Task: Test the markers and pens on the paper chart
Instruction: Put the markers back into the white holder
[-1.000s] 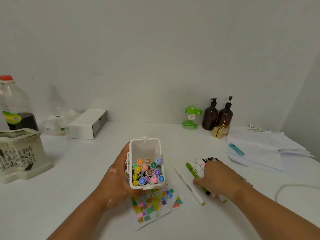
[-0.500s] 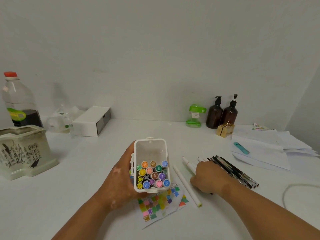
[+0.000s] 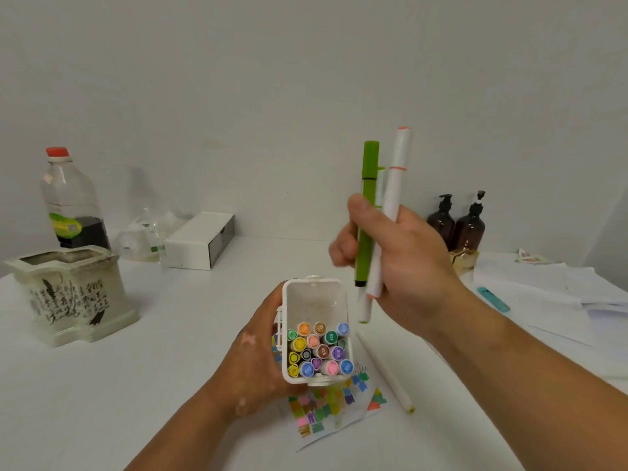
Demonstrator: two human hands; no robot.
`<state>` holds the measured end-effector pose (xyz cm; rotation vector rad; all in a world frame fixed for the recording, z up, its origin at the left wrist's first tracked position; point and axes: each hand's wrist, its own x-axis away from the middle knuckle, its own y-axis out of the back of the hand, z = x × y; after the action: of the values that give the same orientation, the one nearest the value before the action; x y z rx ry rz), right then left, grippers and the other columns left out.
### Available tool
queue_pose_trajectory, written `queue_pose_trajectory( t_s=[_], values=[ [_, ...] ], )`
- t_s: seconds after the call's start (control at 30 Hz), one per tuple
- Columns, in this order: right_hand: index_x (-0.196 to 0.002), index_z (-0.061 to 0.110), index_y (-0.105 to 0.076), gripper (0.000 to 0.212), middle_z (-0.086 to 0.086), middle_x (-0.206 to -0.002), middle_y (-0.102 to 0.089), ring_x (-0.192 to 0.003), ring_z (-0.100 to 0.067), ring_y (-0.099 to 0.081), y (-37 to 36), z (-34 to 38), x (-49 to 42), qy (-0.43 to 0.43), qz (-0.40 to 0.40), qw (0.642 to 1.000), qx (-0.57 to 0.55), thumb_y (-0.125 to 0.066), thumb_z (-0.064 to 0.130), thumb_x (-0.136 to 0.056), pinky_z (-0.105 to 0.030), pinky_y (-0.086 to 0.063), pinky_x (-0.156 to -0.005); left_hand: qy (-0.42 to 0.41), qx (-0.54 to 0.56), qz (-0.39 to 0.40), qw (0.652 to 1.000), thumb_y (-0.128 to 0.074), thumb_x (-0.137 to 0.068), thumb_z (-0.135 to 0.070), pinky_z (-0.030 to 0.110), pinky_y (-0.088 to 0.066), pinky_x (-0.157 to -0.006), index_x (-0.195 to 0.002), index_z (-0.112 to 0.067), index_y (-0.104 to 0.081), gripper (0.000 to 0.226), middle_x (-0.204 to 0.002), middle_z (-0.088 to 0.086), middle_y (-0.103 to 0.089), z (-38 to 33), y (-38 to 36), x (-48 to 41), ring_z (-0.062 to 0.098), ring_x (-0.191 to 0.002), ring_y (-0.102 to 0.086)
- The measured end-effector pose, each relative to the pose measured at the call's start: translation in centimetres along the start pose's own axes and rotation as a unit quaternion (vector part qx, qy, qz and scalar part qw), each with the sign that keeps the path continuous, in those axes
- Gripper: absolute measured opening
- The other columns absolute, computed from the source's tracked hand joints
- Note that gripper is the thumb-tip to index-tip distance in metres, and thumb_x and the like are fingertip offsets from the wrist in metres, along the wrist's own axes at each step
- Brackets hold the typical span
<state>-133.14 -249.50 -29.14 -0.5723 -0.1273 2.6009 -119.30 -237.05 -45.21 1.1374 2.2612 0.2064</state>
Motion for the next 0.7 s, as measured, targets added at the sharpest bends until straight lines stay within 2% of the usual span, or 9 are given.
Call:
queue_pose_trajectory(
  t_s=[0.07,0.1,0.17,0.23,0.33,0.43,0.53,0.63,0.7],
  values=[
    [-0.075,0.030,-0.070,0.020,0.005,-0.068,-0.065,-0.069,-0.007,-0.063,-1.1,-0.7,-0.3,0.029,-0.046,0.997,0.048,-0.065,0.047,-0.084,-0.024,-0.052,-0.070,0.003,0.002,0.000,1.000,-0.093,-0.066,-0.030,0.002,-0.046,-0.081,-0.143,-0.047,-0.026,0.104,-0.130,-0.038,-0.051,-0.1,0.0,0.1,-0.011,-0.123,-0.052],
    [-0.071,0.033,-0.071,0.022,0.009,-0.068,-0.063,-0.067,0.000,-0.061,-1.4,-1.2,-0.4,0.040,-0.071,0.994,0.077,-0.064,0.050,-0.082,-0.018,-0.051,-0.068,0.005,0.004,-0.001,1.000,-0.093,-0.065,-0.030,0.003,-0.046,-0.081,-0.143,-0.047,-0.026,0.104,-0.130,-0.037,-0.051,-0.2,0.0,0.1,-0.011,-0.123,-0.052],
    [-0.076,0.025,-0.069,0.035,0.004,-0.067,-0.058,-0.065,0.003,-0.059,-1.6,-2.2,-0.5,0.078,-0.100,0.978,0.163,-0.060,0.057,-0.084,-0.009,-0.050,-0.061,0.008,0.012,-0.001,1.000,-0.093,-0.065,-0.030,0.003,-0.046,-0.084,-0.143,-0.046,-0.027,0.104,-0.132,-0.037,-0.051,-0.1,0.0,0.0,-0.009,-0.124,-0.052],
    [-0.082,0.021,-0.064,0.051,0.002,-0.077,-0.059,-0.074,-0.005,-0.060,-1.4,-3.0,-0.4,0.122,-0.088,0.950,0.274,-0.052,0.070,-0.089,-0.009,-0.049,-0.064,0.016,0.018,-0.001,1.000,-0.092,-0.066,-0.030,0.003,-0.045,-0.084,-0.142,-0.046,-0.028,0.101,-0.132,-0.038,-0.050,0.1,0.0,0.0,-0.010,-0.125,-0.050],
    [-0.074,0.035,-0.056,0.040,0.022,-0.072,-0.058,-0.076,0.001,-0.059,-0.9,-3.5,-0.3,0.133,-0.071,0.923,0.355,-0.046,0.074,-0.080,-0.005,-0.046,-0.066,0.022,0.012,-0.003,1.000,-0.092,-0.065,-0.031,0.002,-0.044,-0.084,-0.142,-0.047,-0.026,0.102,-0.133,-0.036,-0.050,0.1,0.0,0.0,-0.014,-0.124,-0.048],
    [-0.070,0.032,-0.057,0.036,0.012,-0.068,-0.060,-0.068,-0.007,-0.061,-0.4,-4.2,-0.1,0.110,-0.026,0.906,0.409,-0.059,0.063,-0.086,-0.015,-0.047,-0.060,0.011,-0.014,-0.002,1.000,-0.094,-0.064,-0.035,0.005,-0.045,-0.088,-0.147,-0.042,-0.025,0.108,-0.137,-0.025,-0.051,0.3,-0.1,-0.1,-0.005,-0.126,-0.052],
    [-0.069,0.024,-0.062,0.035,0.003,-0.066,-0.062,-0.065,-0.013,-0.063,0.0,-4.4,0.1,0.054,0.047,0.872,0.484,-0.072,0.053,-0.086,-0.028,-0.052,-0.064,0.015,-0.014,0.000,1.000,-0.094,-0.062,-0.035,0.003,-0.044,-0.086,-0.147,-0.037,-0.029,0.107,-0.135,-0.023,-0.053,0.2,-0.1,-0.2,0.002,-0.126,-0.055],
    [-0.082,0.030,-0.072,0.021,0.011,-0.077,-0.072,-0.074,-0.006,-0.069,0.1,-3.4,-0.2,0.028,0.111,0.849,0.516,-0.076,0.050,-0.082,-0.028,-0.056,-0.069,0.008,-0.014,-0.001,1.000,-0.095,-0.064,-0.027,0.007,-0.047,-0.089,-0.148,-0.037,-0.027,0.108,-0.137,-0.019,-0.055,0.4,-0.1,-0.2,-0.001,-0.125,-0.055],
    [-0.092,0.035,-0.075,0.020,0.017,-0.088,-0.074,-0.082,-0.001,-0.069,0.1,-2.5,-0.5,0.017,0.138,0.843,0.519,-0.079,0.049,-0.078,-0.025,-0.058,-0.073,0.012,-0.008,-0.004,1.000,-0.094,-0.065,-0.026,0.006,-0.047,-0.087,-0.145,-0.042,-0.028,0.105,-0.137,-0.016,-0.056,0.4,0.0,-0.2,-0.005,-0.123,-0.054]
  ],
)
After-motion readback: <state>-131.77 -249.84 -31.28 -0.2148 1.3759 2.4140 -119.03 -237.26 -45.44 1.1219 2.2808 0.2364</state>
